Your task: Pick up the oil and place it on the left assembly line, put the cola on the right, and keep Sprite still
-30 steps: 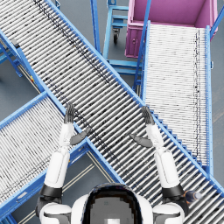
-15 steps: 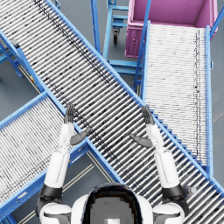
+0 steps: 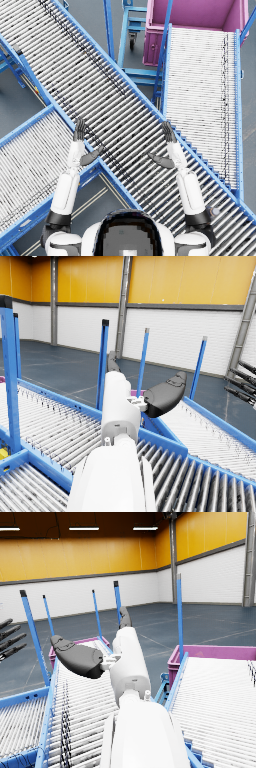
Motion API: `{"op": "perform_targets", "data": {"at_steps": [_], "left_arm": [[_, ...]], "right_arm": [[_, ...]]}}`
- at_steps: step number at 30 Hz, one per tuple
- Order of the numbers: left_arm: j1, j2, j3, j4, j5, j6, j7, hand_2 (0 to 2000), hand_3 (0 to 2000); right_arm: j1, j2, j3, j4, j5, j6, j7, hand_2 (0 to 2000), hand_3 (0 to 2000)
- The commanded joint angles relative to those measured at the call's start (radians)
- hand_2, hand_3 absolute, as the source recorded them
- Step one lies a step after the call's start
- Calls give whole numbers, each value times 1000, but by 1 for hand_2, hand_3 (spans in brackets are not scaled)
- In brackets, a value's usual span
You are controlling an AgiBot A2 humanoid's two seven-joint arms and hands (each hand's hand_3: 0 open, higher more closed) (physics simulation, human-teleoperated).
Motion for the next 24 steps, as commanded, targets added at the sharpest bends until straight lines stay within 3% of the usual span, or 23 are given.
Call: {"op": "perform_targets", "data": {"at_steps": [1, 24], "left_arm": [[0, 0, 0, 0, 0, 0, 0, 0, 0], [0, 0, 0, 0, 0, 0, 0, 0, 0]], "right_arm": [[0, 0, 0, 0, 0, 0, 0, 0, 0], [0, 0, 0, 0, 0, 0, 0, 0, 0]]}}
